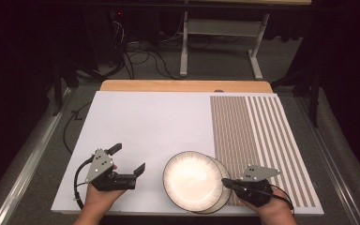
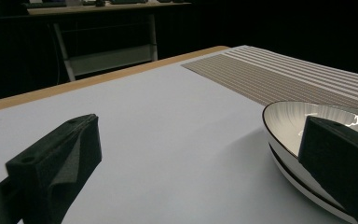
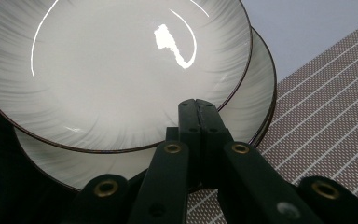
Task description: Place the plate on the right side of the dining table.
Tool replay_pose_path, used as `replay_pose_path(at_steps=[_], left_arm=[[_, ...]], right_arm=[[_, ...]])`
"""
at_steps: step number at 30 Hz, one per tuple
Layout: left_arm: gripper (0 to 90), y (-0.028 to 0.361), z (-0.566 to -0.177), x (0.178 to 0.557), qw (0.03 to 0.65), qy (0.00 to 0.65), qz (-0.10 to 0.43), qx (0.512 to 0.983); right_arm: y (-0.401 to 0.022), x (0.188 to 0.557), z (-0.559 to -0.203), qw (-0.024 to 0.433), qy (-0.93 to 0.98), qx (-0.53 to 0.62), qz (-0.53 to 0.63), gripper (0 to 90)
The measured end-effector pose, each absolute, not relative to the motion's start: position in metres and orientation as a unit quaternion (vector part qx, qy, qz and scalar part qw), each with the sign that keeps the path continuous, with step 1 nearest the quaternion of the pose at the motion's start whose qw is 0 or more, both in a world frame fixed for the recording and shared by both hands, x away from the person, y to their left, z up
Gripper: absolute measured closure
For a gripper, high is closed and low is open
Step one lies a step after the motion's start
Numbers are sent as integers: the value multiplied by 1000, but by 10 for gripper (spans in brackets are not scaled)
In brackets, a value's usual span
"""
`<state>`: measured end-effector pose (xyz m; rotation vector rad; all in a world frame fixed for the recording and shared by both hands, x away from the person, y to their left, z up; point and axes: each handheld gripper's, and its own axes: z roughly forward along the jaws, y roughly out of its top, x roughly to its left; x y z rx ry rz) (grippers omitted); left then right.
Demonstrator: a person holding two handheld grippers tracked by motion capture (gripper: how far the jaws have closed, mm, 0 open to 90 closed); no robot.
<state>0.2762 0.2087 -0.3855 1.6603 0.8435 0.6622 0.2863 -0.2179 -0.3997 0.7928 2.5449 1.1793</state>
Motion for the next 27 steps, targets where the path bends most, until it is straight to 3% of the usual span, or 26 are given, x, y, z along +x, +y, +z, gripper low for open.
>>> replay_pose_path(at_steps=[27], left_arm=[[0,206,-382,274,566,351,267,696]], right_arm=[[-194,284,-405,108,882,243,388,900]])
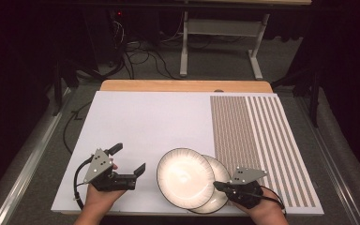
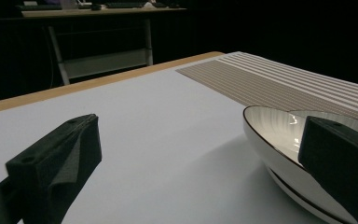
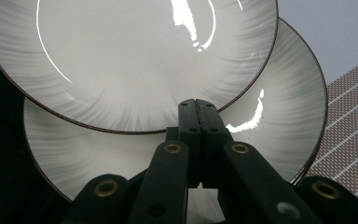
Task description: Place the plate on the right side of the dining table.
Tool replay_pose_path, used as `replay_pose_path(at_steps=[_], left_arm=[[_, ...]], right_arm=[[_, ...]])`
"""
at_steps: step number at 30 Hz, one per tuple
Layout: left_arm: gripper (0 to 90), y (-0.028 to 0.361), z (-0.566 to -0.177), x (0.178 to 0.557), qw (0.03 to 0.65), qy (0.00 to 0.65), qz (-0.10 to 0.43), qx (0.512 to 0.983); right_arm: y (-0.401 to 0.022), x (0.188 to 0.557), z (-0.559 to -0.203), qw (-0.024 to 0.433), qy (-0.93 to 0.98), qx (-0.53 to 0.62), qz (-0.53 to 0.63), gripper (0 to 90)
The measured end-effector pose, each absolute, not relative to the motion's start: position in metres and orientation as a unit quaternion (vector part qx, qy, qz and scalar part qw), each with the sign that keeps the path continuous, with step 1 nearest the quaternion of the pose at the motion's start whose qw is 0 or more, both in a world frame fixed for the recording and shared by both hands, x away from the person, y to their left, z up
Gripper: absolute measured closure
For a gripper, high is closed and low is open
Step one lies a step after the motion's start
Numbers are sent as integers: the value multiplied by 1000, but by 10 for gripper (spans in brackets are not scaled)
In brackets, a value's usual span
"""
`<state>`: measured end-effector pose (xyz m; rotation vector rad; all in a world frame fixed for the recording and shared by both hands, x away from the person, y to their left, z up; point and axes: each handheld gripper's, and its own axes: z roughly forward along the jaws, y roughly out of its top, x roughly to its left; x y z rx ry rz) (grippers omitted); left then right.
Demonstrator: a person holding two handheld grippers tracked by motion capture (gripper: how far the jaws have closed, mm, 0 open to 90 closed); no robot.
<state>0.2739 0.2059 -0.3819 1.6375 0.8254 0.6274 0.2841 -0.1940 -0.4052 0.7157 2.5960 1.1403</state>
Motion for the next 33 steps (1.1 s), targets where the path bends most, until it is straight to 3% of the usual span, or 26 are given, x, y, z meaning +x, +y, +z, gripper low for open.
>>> replay_pose_path(at_steps=[7,18,20,23,28,33], left_arm=[[0,187,-382,272,564,342,234,714],[1,146,-396,276,521,351,140,765],[6,141,-402,281,507,364,84,776],[11,138,-405,281,499,372,71,780],[132,129,-412,283,489,381,8,785],[229,124,-413,282,478,385,-19,790]], right_arm=[[-191,284,-406,108,883,240,388,900],[-191,285,-405,111,886,236,385,900],[-191,284,-405,110,885,238,385,900],[-190,284,-405,111,885,238,385,900],[-191,284,-405,115,886,233,384,900],[-191,284,-405,115,887,232,381,900]])
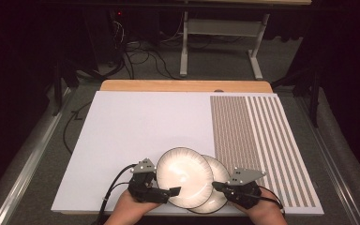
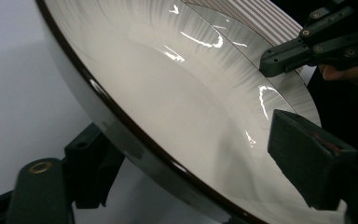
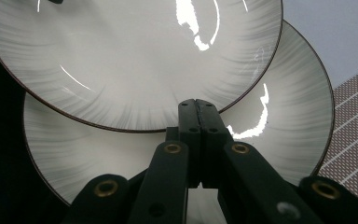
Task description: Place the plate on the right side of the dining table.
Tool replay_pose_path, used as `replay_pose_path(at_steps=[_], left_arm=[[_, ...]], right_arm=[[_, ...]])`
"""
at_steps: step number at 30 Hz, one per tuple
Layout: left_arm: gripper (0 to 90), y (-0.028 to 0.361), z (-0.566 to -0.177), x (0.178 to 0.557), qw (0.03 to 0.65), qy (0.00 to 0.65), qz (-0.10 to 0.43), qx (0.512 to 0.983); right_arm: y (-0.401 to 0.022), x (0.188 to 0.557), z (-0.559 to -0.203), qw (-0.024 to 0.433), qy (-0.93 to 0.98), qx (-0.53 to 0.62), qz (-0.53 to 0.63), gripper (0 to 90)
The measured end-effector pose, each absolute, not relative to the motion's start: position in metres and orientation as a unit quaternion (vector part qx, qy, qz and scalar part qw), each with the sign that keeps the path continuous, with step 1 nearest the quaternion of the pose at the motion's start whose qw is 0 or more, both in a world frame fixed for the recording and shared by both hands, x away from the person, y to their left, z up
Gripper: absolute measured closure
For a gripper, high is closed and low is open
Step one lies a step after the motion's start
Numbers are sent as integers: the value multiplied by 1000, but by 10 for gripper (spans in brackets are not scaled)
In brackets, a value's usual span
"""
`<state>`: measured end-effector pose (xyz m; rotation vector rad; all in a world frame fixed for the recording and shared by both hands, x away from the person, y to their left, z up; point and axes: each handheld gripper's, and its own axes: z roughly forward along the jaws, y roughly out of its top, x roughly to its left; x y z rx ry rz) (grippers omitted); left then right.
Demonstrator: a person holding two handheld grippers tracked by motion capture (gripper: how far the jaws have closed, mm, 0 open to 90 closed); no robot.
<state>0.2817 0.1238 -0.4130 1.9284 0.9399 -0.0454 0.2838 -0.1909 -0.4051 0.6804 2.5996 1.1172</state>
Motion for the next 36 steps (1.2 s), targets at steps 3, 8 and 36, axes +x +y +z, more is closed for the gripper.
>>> replay_pose_path(at_steps=[3,8,36], left_arm=[[271,122,-413,282,472,391,-29,790],[345,124,-413,284,468,409,-45,783],[600,130,-416,291,476,469,-86,739]], right_arm=[[-191,284,-405,115,888,232,381,900],[-191,284,-405,116,886,233,383,900],[-197,280,-399,128,879,237,394,900]])
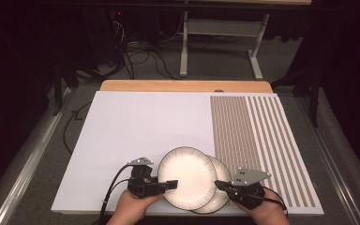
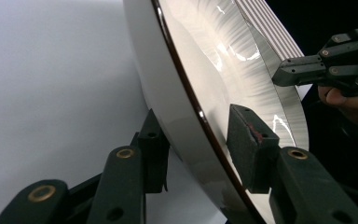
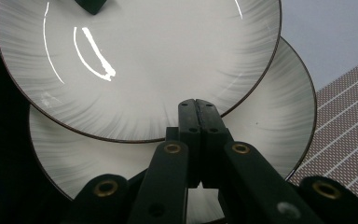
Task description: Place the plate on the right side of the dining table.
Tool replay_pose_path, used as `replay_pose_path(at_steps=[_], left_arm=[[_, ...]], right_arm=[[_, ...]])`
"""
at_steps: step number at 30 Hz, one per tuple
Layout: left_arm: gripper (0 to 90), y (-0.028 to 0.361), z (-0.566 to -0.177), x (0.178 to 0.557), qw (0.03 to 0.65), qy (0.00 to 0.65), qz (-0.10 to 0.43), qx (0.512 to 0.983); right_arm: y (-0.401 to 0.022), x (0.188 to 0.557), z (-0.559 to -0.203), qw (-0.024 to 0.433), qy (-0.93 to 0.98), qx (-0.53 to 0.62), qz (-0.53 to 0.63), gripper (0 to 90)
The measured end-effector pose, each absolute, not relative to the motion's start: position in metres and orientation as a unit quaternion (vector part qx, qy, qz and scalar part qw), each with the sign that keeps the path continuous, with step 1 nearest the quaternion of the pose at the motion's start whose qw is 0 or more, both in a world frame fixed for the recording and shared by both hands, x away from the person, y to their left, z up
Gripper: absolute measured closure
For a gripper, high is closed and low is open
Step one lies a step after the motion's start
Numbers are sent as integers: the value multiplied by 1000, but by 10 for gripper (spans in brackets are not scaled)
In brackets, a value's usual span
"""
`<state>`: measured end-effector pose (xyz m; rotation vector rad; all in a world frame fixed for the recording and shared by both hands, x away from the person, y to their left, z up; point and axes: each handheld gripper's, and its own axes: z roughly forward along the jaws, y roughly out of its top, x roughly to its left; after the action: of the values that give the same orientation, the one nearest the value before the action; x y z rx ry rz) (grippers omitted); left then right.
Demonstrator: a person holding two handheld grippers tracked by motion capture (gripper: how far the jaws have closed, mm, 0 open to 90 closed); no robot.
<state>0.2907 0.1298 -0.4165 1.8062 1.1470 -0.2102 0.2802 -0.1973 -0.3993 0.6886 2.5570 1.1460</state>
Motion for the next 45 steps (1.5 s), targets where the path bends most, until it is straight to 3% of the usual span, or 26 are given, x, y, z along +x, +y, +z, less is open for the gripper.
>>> replay_pose_path(at_steps=[3,5,12,26,40,45], left_arm=[[612,131,-416,291,479,469,-87,736],[665,133,-416,291,483,471,-77,734],[689,132,-416,291,491,473,-79,727],[768,135,-406,286,527,462,-26,713],[803,141,-393,283,554,443,40,704],[803,144,-388,281,556,426,77,710]], right_arm=[[-198,280,-398,128,878,235,398,900],[-200,279,-394,134,870,239,410,888],[-209,281,-389,146,856,255,425,873],[-226,285,-382,167,828,290,449,775],[-250,293,-378,197,797,331,465,595],[-260,293,-374,223,783,337,473,491]])
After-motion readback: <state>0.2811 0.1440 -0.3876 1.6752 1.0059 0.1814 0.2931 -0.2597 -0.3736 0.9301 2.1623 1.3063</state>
